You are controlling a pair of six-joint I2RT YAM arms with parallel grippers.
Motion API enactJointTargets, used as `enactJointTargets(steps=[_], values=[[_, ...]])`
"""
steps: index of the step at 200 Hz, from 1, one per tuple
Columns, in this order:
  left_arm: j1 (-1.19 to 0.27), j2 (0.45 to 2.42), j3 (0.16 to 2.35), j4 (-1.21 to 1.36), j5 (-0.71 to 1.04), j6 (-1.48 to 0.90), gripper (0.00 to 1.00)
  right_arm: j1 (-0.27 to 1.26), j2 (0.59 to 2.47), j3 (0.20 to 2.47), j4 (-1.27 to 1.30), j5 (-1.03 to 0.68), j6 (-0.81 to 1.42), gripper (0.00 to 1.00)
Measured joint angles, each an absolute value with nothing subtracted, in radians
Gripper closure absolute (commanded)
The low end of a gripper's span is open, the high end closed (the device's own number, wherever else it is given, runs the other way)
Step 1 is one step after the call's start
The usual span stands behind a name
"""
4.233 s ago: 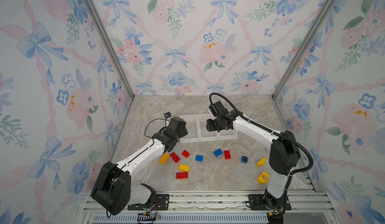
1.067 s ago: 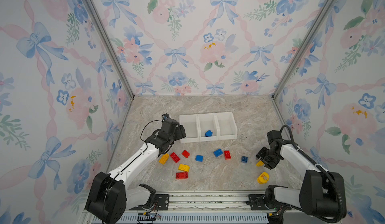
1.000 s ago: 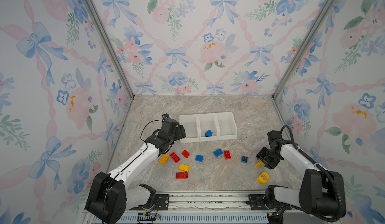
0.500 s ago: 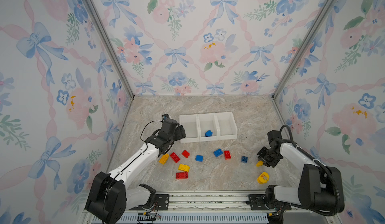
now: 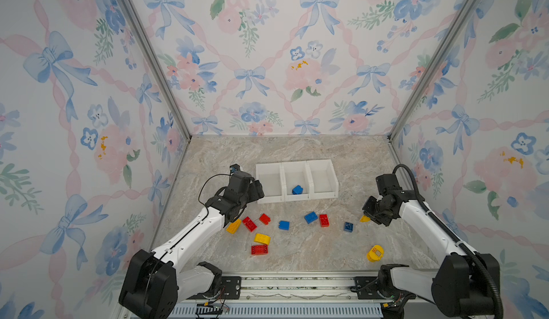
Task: Sort the legos into containers by color
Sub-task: 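Release the yellow brick from the right gripper into the end compartment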
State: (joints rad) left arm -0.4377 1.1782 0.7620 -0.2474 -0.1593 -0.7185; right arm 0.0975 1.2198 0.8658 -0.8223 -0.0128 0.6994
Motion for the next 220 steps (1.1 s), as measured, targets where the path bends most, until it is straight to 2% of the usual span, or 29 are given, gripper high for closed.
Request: enactJointTargets(steps=[42, 105, 220], values=[[-0.431, 1.167, 0.736, -0.247, -0.159, -0.719, 0.12, 0.282, 1.283, 1.079, -0.838, 0.045, 0.686, 0.78], [-0.391, 1.134, 0.704, -0.248, -0.154, -0.718, 0.12, 0.461, 1.562, 1.382, -0.836, 0.099, 0.562, 0.78], [-0.364, 1.061, 0.630, -0.240, -0.137, -0.718, 0.12, 0.477, 1.950, 1.604, -0.800, 0.103, 0.443, 0.77]])
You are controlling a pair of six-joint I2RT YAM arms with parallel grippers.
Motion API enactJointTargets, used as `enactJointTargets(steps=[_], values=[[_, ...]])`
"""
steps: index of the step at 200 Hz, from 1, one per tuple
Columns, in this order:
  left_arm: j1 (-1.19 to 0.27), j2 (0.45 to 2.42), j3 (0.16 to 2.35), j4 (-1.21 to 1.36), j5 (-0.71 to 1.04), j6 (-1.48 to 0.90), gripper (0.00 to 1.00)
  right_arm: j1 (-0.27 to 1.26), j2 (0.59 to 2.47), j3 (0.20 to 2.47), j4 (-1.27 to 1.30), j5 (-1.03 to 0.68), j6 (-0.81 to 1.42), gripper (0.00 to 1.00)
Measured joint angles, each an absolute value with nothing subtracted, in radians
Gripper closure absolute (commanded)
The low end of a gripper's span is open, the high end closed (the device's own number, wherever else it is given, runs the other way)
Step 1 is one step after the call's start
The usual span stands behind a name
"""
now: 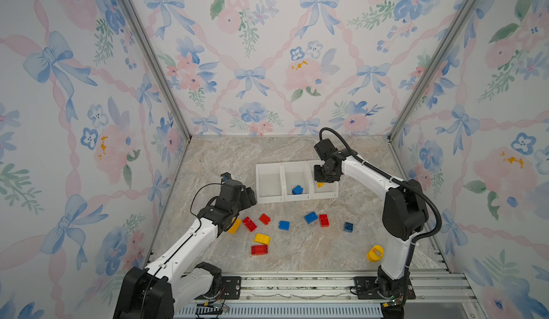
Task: Sort the legos into containers by color
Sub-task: 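Release the yellow brick from the right gripper into the end compartment, then move the right gripper back toward the yellow round brick near the robot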
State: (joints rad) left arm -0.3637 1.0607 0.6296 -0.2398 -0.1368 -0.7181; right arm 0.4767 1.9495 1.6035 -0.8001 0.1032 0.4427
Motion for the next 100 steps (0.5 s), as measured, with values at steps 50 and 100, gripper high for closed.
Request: enactJointTargets(steps=[50, 100], values=[[-0.364, 1.044, 0.620, -0.240, -0.137, -0.719, 0.12, 0.457, 2.019, 1.645, -0.801, 0.094, 0.433, 0.72], [-0.363, 1.035, 0.609, -0.240, -0.137, -0.719, 0.11, 0.440, 2.020, 1.649, -0.804, 0.070, 0.424, 0.58]])
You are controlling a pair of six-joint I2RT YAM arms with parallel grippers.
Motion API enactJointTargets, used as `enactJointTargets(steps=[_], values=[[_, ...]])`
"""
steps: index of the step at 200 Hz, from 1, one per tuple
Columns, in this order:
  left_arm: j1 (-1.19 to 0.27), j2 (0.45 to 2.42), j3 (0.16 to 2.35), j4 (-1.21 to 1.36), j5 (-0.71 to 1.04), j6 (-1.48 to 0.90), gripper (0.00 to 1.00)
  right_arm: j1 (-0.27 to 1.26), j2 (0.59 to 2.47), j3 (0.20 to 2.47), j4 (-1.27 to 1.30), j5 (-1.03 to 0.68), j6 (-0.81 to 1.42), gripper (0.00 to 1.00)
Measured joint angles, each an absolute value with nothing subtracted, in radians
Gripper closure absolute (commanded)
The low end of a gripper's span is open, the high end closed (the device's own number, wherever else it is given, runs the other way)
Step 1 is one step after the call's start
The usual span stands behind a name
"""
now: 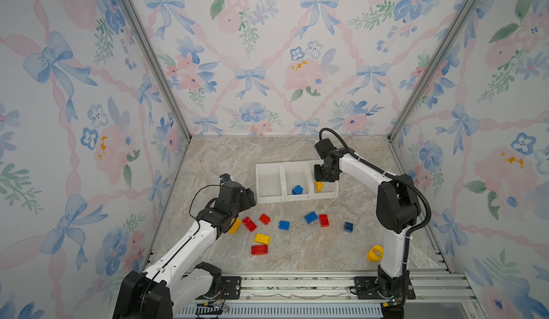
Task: Sort the legos into containers by color
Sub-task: 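Move the right gripper back toward the yellow round brick near the robot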
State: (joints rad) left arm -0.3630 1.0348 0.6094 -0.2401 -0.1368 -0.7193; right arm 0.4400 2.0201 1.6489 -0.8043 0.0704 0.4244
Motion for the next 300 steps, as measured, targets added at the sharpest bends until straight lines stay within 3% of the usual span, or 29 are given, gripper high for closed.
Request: enactJointTargets(steps=[74, 213, 300], values=[[-0.360, 1.035, 0.609, -0.240, -0.137, -0.723, 0.12, 0.440, 1.967, 1.621, -0.820, 0.045, 0.445, 0.57], [-0.359, 1.039, 0.609, -0.240, -0.128, -0.727, 0.11, 0.370, 1.397, 1.073, -0.910, 0.028, 0.599, 0.39], [-0.359, 1.073, 0.609, -0.240, -0.104, -0.721, 0.11, 0.205, 1.123, 0.739, -0.996, 0.038, 0.701, 0.17]])
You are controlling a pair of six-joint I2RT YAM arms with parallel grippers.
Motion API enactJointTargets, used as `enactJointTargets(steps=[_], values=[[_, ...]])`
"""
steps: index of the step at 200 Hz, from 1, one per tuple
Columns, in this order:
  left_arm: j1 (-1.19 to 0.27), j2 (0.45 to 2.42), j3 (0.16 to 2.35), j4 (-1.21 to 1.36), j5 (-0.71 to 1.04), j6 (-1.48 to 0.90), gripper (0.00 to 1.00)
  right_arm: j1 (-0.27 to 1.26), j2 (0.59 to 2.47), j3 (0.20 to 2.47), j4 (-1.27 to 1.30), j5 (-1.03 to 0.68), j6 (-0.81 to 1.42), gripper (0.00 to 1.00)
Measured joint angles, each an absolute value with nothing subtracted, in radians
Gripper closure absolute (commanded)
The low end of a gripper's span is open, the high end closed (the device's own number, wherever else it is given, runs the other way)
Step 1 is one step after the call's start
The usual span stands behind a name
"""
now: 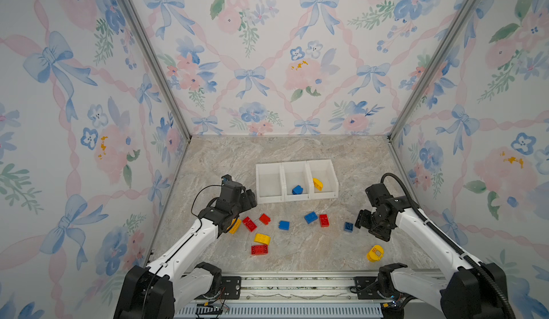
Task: Sort the legos into containers by color
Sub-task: 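Move the right gripper back toward the yellow round brick near the robot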
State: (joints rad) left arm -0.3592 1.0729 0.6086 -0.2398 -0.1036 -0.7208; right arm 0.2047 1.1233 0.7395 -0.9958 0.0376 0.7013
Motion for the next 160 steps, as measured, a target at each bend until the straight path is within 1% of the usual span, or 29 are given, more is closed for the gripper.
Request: enactJointTargets(steps=[10, 29, 74, 130, 160], values=[[-0.359, 1.073, 0.609, -0.240, -0.102, -0.717, 0.11, 0.204, 1.110, 0.722, -1.007, 0.043, 0.712, 0.13], [-0.359, 1.073, 0.609, -0.240, -0.094, -0.716, 0.11, 0.203, 1.082, 0.704, -1.031, 0.059, 0.744, 0.10], [-0.359, 1.073, 0.609, -0.240, -0.086, -0.715, 0.11, 0.182, 1.025, 0.635, -1.056, 0.076, 0.818, 0.10], [-0.359, 1.073, 0.609, -0.240, -0.077, -0.714, 0.11, 0.169, 0.996, 0.553, -1.042, 0.080, 0.912, 0.12], [-0.359, 1.073, 0.609, -0.240, -0.076, -0.714, 0.11, 0.158, 0.994, 0.548, -1.025, 0.088, 0.947, 0.13]])
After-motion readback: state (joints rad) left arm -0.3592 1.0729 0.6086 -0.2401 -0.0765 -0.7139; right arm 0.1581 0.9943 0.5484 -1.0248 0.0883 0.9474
